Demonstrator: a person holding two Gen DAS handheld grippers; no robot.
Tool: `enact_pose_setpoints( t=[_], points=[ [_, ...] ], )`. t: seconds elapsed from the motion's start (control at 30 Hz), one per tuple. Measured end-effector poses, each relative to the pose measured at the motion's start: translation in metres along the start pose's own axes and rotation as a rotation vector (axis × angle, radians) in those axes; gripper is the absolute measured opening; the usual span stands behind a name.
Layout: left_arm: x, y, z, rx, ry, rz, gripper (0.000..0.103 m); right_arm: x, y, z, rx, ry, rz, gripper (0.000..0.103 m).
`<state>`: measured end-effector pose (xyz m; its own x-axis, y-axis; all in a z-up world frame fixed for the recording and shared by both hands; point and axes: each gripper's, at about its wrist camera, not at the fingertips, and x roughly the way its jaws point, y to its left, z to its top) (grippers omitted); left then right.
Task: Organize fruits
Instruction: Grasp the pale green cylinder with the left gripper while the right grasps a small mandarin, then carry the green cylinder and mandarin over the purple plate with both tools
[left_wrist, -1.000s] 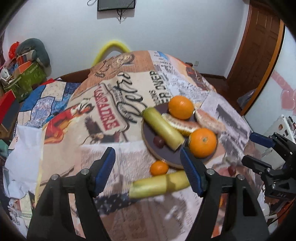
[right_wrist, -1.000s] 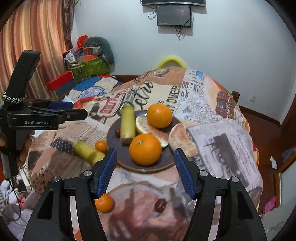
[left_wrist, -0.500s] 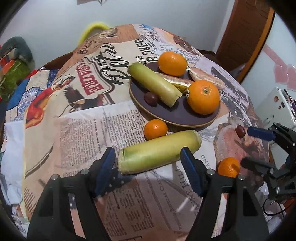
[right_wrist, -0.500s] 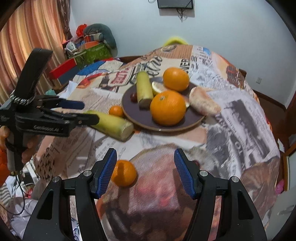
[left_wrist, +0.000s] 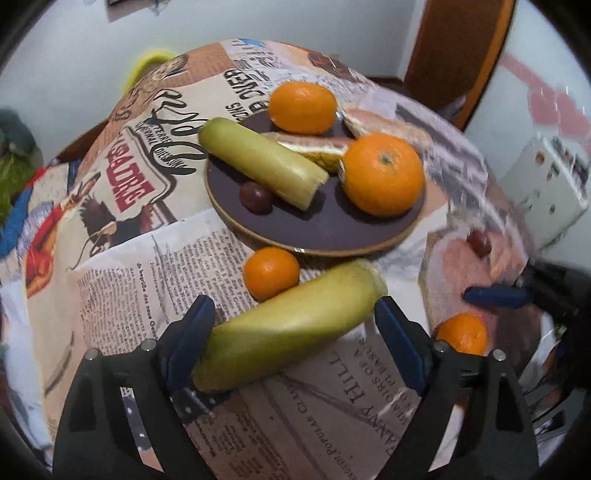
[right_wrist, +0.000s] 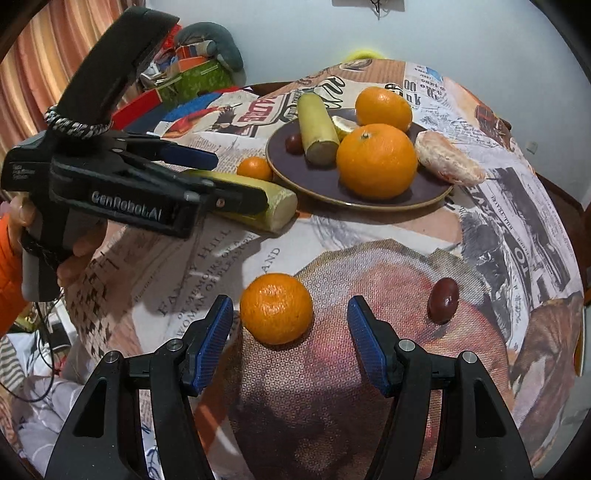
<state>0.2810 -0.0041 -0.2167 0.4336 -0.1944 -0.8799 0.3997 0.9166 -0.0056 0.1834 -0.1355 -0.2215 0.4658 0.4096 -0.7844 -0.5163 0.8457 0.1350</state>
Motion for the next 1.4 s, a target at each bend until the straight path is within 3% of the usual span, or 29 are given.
enact_pose_setpoints(
  t=[0.03,0.17,0.37,0.43,0.53,0.6,0.7,0.97,1.1,1.4],
  points=[
    [0.001,-0.004,-0.002,0.017,0.006,0.015,0.088,0.000,0.000,-0.001,-0.003,-0.002,0.003,0.059],
    [-0.002,-0.012,-0.013,0.054,0.027,0.020,0.088,-0.003,-0.003,-0.001,0.014,-0.008,0.042,0.036],
    [-0.018,-0.011,-0.026,-0.037,0.031,-0.026,0.076,-0.009,-0.007,-0.002,0.031,-0.028,0.042,0.035],
    [-0.025,-0.011,-0.030,-0.088,0.023,-0.017,0.061,-0.012,-0.010,-0.001,0.033,-0.039,0.031,0.035],
    [-0.031,-0.013,-0.034,-0.142,0.030,-0.029,0.046,-0.018,-0.015,0.001,0.036,-0.059,0.014,0.035],
    [-0.035,-0.016,-0.035,-0.160,0.037,-0.054,0.043,-0.023,-0.021,0.003,0.043,-0.072,0.005,0.035],
    [-0.038,-0.023,-0.034,-0.151,0.051,-0.093,0.043,-0.029,-0.029,0.007,0.048,-0.087,-0.013,0.035],
    [-0.005,-0.025,-0.015,-0.120,0.125,-0.087,0.043,-0.034,-0.045,0.011,0.056,-0.104,-0.040,0.035],
    [0.005,-0.027,-0.007,-0.105,0.114,-0.075,0.043,-0.030,-0.051,0.012,0.060,-0.096,-0.044,0.035],
    [-0.001,-0.019,-0.006,-0.194,0.093,-0.095,0.039,-0.023,-0.059,0.013,0.075,-0.088,-0.040,0.035]
  ],
)
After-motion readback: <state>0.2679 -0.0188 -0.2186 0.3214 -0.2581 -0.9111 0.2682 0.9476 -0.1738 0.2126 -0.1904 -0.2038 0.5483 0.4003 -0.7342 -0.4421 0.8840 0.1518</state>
